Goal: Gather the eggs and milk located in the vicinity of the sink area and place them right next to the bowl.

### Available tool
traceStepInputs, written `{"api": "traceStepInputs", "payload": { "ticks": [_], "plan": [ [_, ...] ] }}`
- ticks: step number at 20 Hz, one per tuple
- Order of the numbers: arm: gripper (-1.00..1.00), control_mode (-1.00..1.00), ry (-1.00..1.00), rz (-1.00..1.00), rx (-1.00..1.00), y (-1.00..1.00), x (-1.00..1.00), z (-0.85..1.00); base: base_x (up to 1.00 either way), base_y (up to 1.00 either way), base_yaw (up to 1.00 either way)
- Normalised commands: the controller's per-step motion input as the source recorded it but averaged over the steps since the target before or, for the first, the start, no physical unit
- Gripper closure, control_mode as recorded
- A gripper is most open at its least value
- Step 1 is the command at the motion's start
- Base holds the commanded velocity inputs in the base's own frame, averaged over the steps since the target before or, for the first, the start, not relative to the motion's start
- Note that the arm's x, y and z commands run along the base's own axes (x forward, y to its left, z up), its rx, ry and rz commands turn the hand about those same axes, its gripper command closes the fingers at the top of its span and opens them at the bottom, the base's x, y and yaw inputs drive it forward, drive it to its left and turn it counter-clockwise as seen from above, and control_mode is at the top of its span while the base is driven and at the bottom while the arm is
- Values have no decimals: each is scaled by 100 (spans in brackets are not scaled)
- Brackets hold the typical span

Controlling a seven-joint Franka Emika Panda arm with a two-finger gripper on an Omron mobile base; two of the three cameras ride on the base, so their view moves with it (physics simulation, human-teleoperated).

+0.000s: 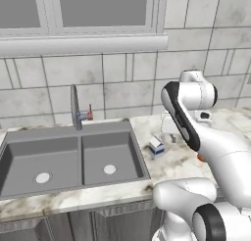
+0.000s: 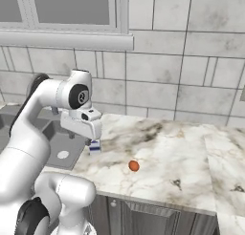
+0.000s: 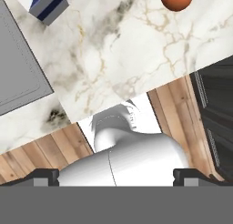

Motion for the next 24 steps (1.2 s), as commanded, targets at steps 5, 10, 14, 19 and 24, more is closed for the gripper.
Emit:
{"api": "traceStepInputs", "payload": {
  "ticks": [5, 10, 14, 19, 24],
  "plan": [
    [-100, -100, 3, 1, 0, 0, 10, 0, 4, 0, 0],
    [-100, -100, 0, 14, -4, -6, 23, 15, 0, 0, 0],
    [-100, -100, -2, 18, -6, 3, 28, -2, 0, 0, 0],
    [-100, -100, -11, 0, 1, 10, 42, -15, 0, 0, 0],
    [-100, -100, -12, 2, 10, 9, 38, -33, 0, 0, 0]
  ]
}}
